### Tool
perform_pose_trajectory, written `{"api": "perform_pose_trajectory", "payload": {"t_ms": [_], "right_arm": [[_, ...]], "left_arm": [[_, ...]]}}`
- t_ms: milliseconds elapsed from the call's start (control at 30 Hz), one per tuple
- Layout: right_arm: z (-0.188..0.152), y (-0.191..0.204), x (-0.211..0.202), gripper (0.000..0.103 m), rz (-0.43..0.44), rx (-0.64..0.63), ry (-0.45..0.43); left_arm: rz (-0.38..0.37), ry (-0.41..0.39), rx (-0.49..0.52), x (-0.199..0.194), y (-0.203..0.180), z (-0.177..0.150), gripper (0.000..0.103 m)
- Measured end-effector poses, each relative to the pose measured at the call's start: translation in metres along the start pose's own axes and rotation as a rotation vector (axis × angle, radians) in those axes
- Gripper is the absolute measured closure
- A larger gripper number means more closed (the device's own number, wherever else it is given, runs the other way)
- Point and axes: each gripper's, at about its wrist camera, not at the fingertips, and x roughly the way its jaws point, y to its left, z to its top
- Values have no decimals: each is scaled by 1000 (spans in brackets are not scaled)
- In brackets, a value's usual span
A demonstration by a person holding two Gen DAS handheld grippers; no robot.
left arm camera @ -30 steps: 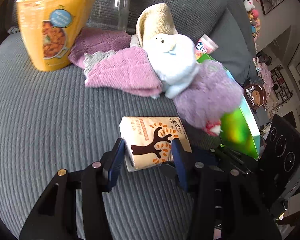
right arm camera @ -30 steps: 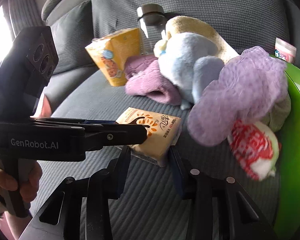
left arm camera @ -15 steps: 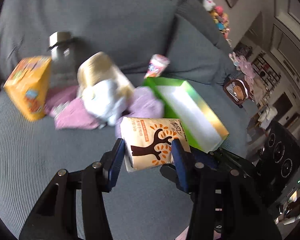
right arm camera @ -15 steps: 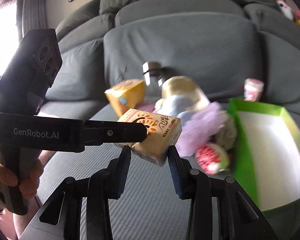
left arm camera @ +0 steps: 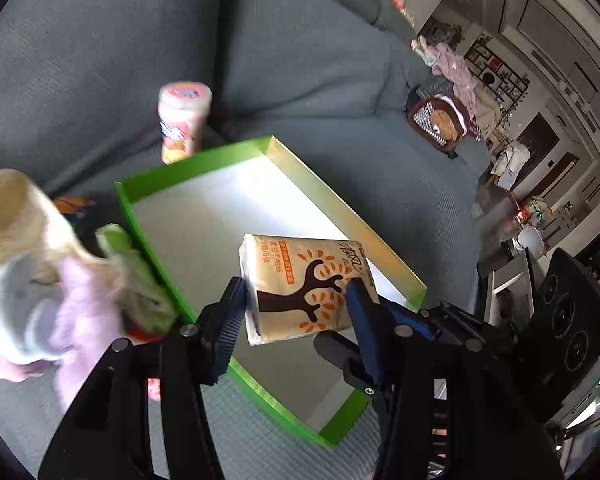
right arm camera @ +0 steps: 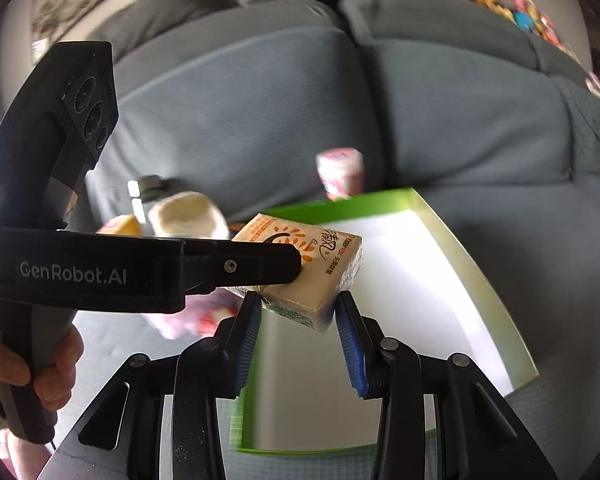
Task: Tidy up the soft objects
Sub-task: 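Carry the juice carton into the green box and open the right gripper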
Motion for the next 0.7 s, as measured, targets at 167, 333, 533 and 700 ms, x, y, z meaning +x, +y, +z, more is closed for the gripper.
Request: {"api": "perform_pose_trajectory", "payload": {"t_ms": [167,333,533,700], "right_arm": [[-7,-15,18,49,-45,77,41],[-15,-16,10,42,-45,73,33],[-14,23,-15,40,71,-46,-27],[-23,73,-19,33,158,-175,-6]], "left_arm": [[-20,7,-79,13,5,4,16],[47,-63,-98,-22,16,-5,8],[62,-172,-166,-85,43,-29,1],[92,-206,-257,-123,70,-66,1]]}}
